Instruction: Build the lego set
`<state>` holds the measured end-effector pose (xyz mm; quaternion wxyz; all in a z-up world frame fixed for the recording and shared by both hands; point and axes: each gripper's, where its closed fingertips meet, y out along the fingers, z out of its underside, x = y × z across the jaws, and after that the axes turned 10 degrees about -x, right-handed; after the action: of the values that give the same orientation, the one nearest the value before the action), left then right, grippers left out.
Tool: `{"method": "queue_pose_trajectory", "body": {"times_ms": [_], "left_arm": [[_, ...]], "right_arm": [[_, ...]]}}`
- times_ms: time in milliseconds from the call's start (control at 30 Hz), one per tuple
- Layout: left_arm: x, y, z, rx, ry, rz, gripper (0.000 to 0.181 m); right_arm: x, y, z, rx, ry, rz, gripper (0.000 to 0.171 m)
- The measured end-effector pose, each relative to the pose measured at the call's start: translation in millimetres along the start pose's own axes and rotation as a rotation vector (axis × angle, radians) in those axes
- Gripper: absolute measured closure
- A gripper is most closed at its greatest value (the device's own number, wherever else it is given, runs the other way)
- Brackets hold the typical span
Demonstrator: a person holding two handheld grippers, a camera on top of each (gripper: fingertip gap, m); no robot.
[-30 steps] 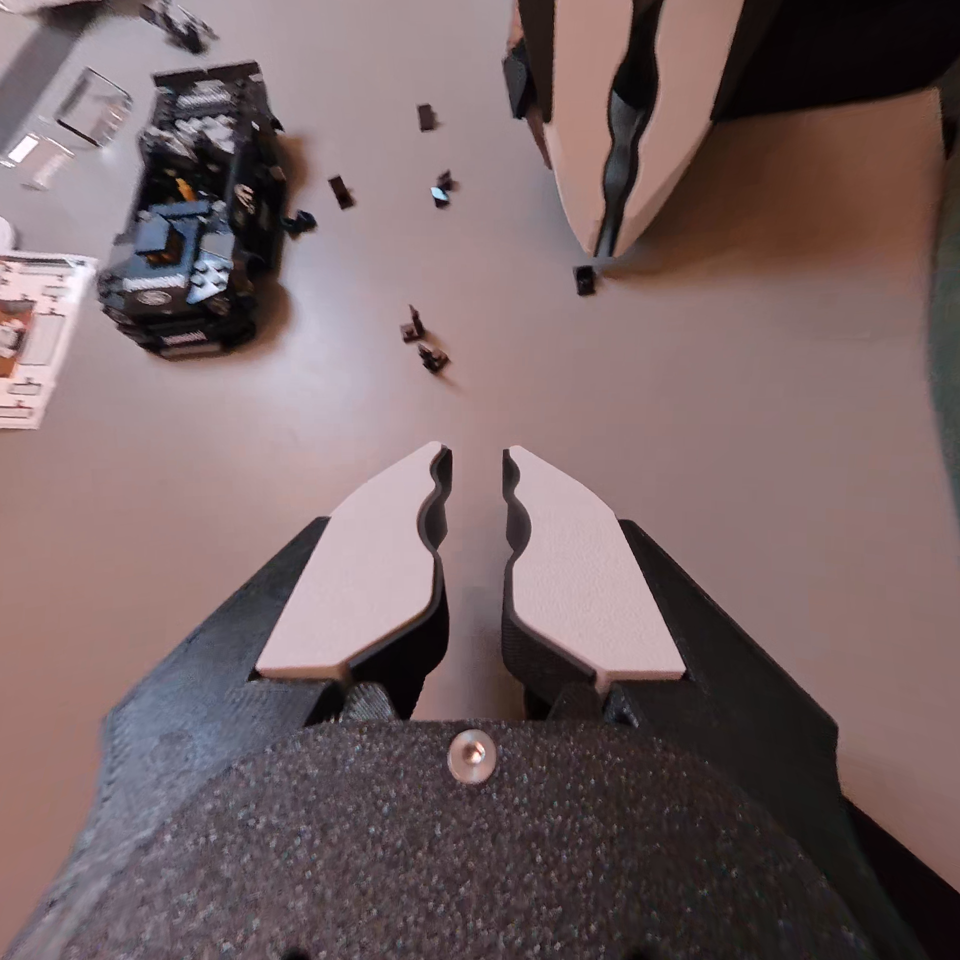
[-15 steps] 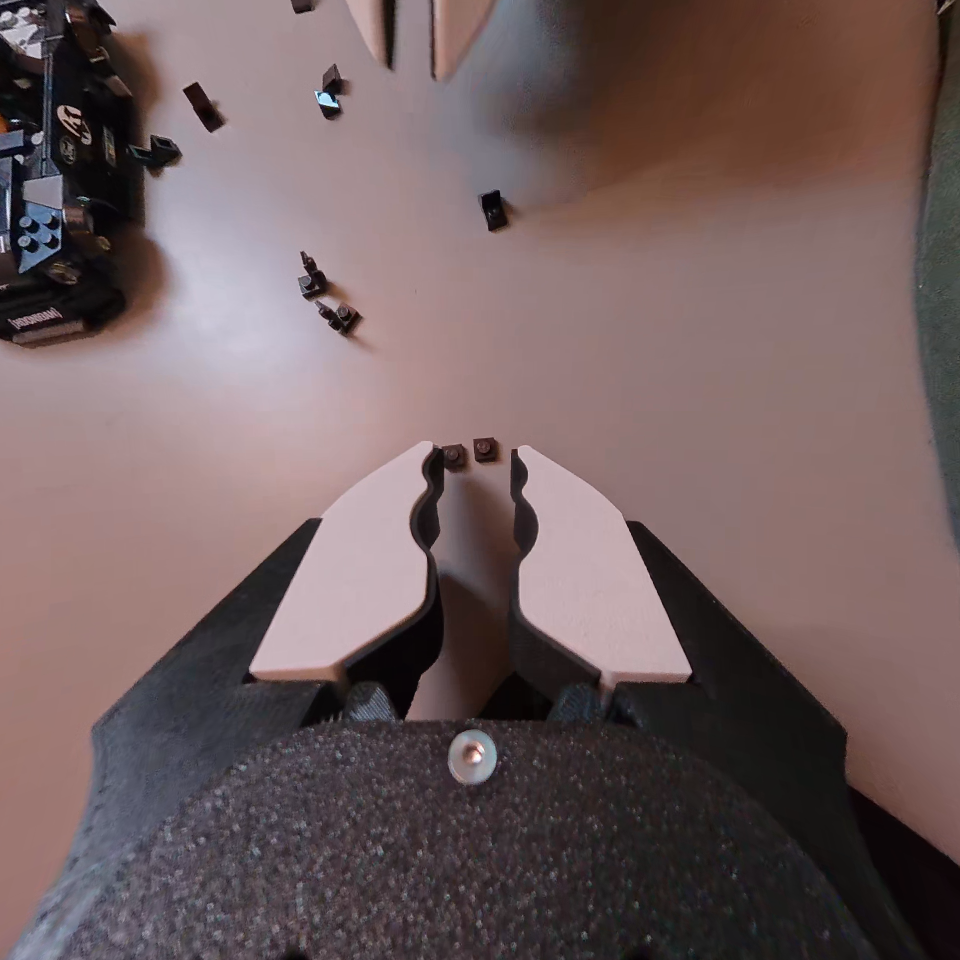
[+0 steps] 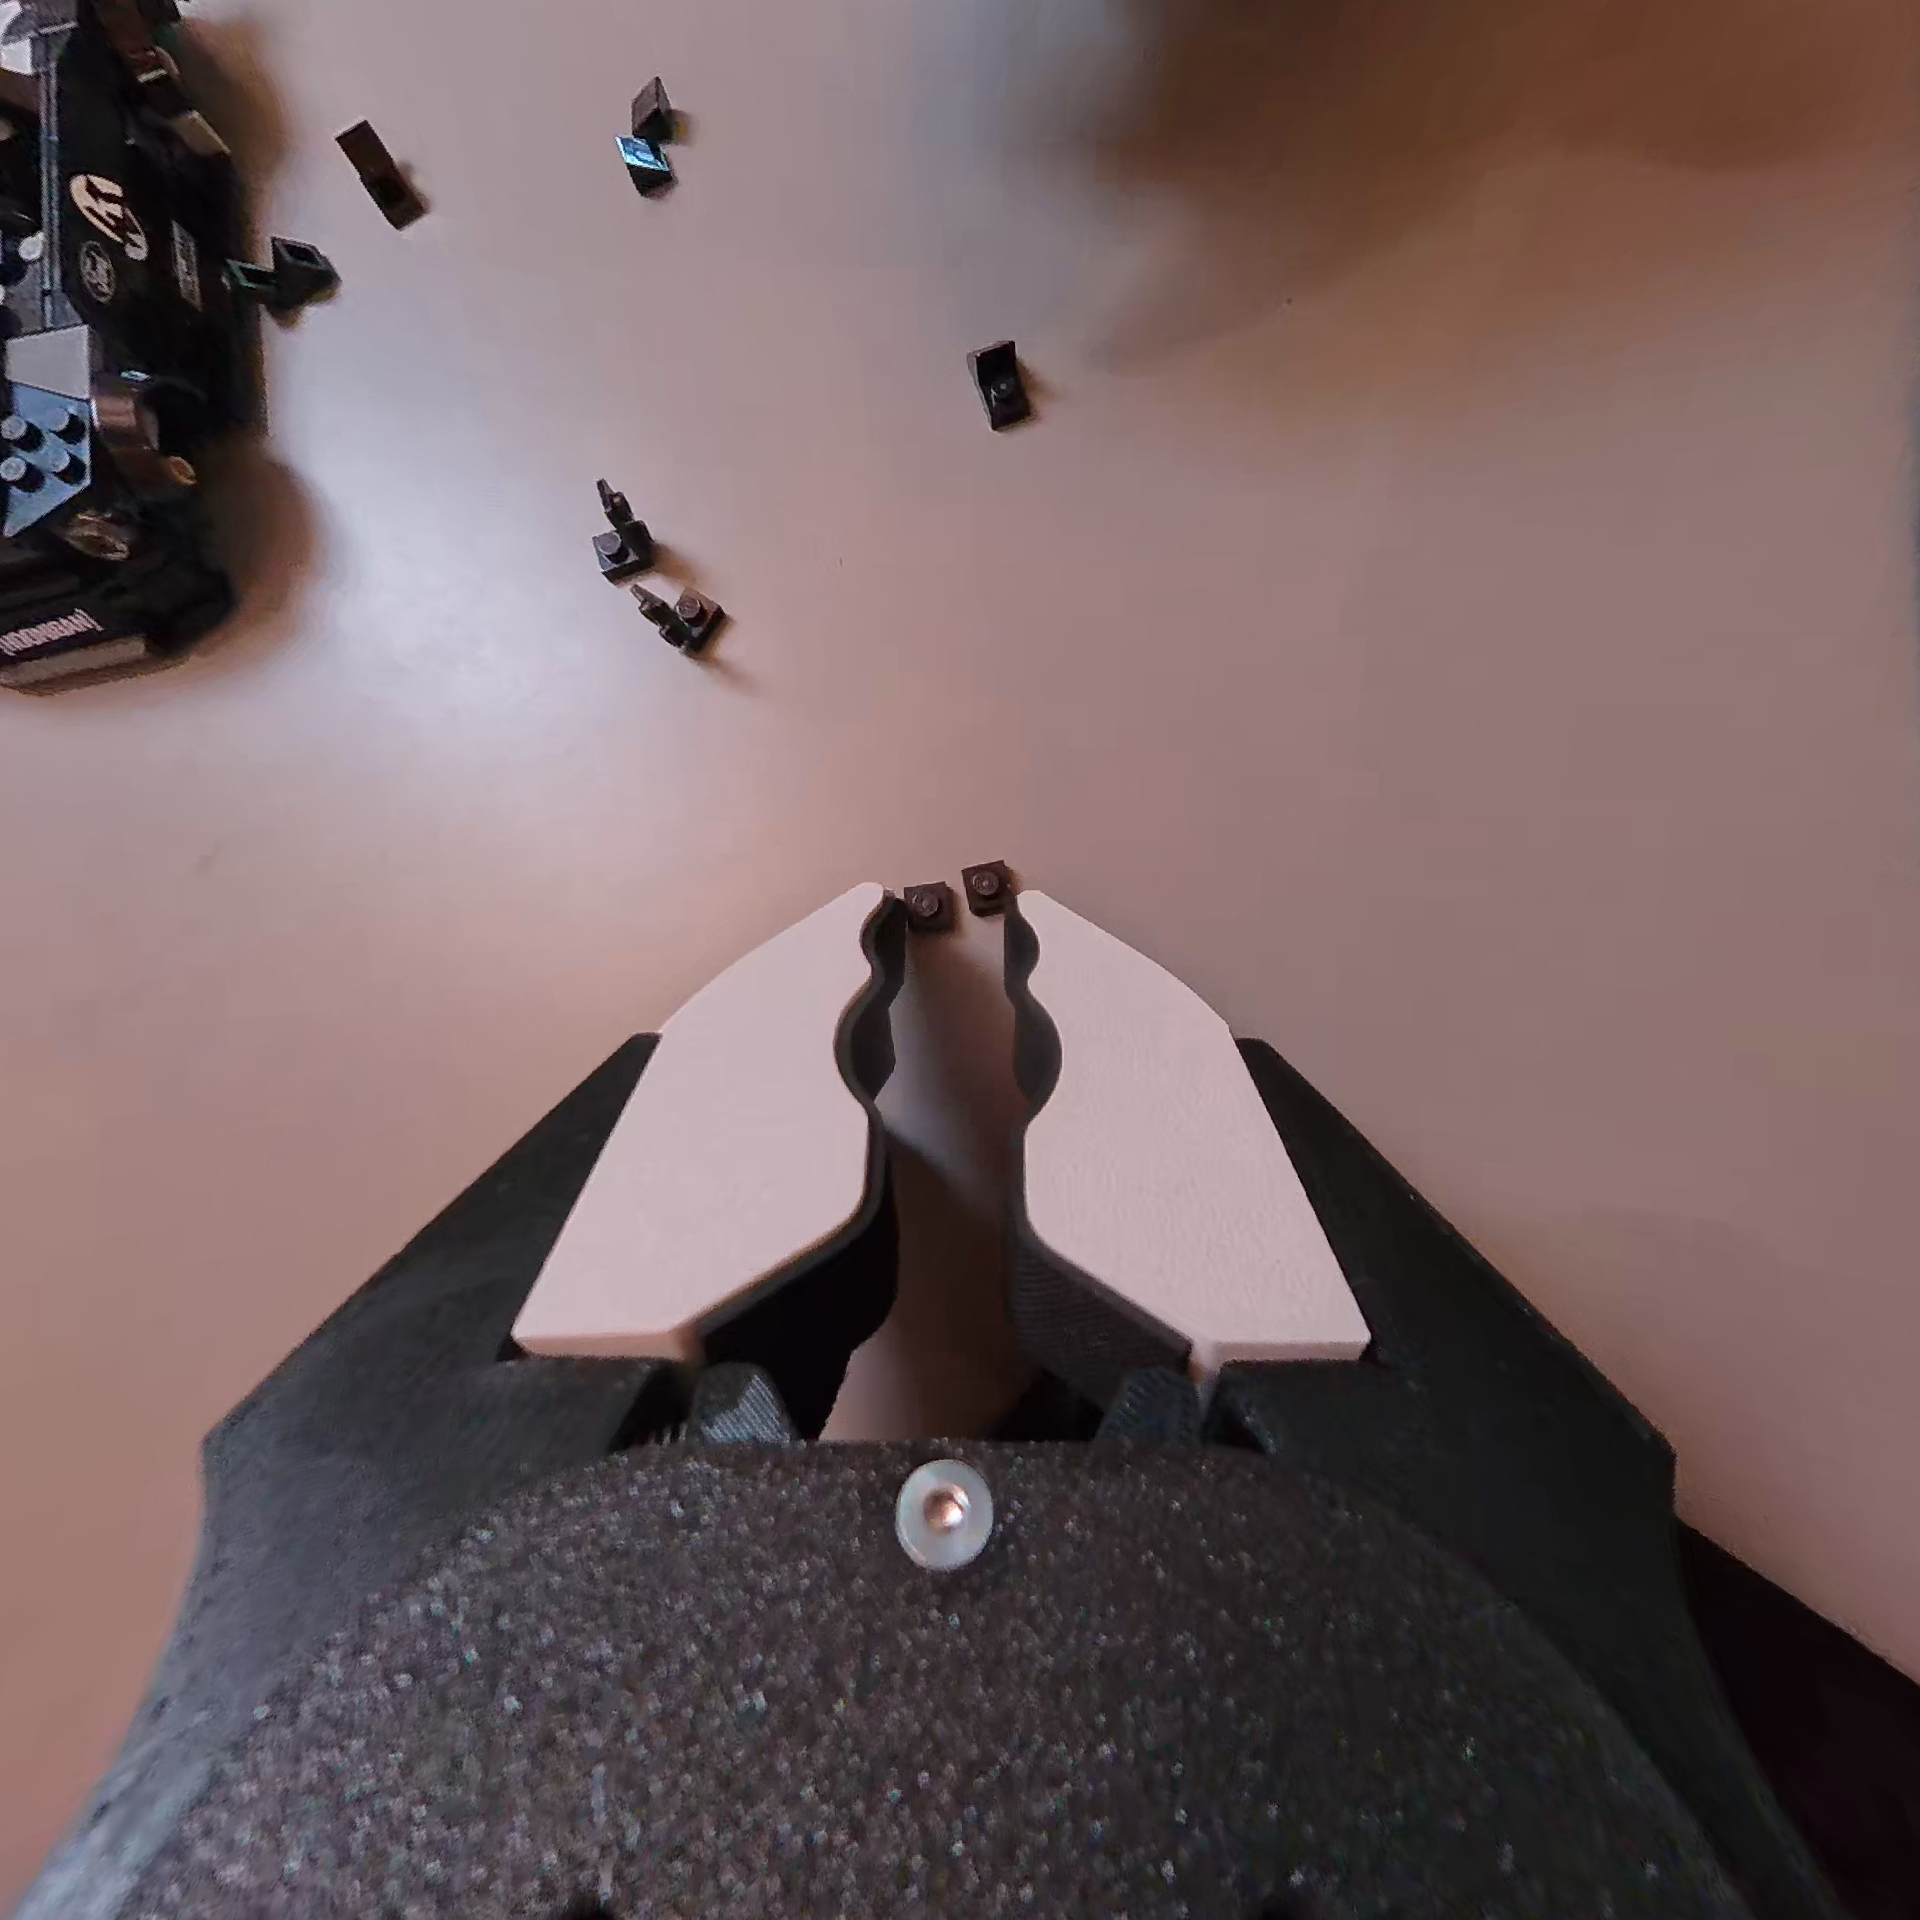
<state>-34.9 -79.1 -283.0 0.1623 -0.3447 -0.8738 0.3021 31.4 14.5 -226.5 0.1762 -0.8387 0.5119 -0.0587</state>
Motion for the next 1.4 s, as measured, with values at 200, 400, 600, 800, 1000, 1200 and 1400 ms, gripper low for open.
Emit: {"method": "queue_pose_trajectory", "body": {"times_ms": [200,400,600,800,1000,1200,1400], "left_arm": [[1,-1,1,0.000,0.000,-0.015,0.163],[-1,-4,1,-0.013,-0.020,-0.005,0.163],[7,-6,1,-0.016,-0.016,-0.015,0.165],[7,-1,2,0.018,0.005,0.025,0.164],[6,2,0,0.024,0.009,0.023,0.171],[11,2,-3,0.026,0.040,-0.013,0.173],[-4,7,-61,-0.162,0.009,0.048,0.173]], "right_arm": [[7,1,8,0.047,-0.005,-0.034,0.149],[14,4,23,0.106,0.014,-0.083,0.149],[19,8,30,0.139,0.018,-0.120,0.150],[18,8,31,0.145,0.023,-0.121,0.150],[21,8,35,0.175,0.018,-0.142,0.150],[24,8,41,0.230,-0.009,-0.178,0.151],[28,17,46,0.292,-0.071,-0.225,0.153]]}}
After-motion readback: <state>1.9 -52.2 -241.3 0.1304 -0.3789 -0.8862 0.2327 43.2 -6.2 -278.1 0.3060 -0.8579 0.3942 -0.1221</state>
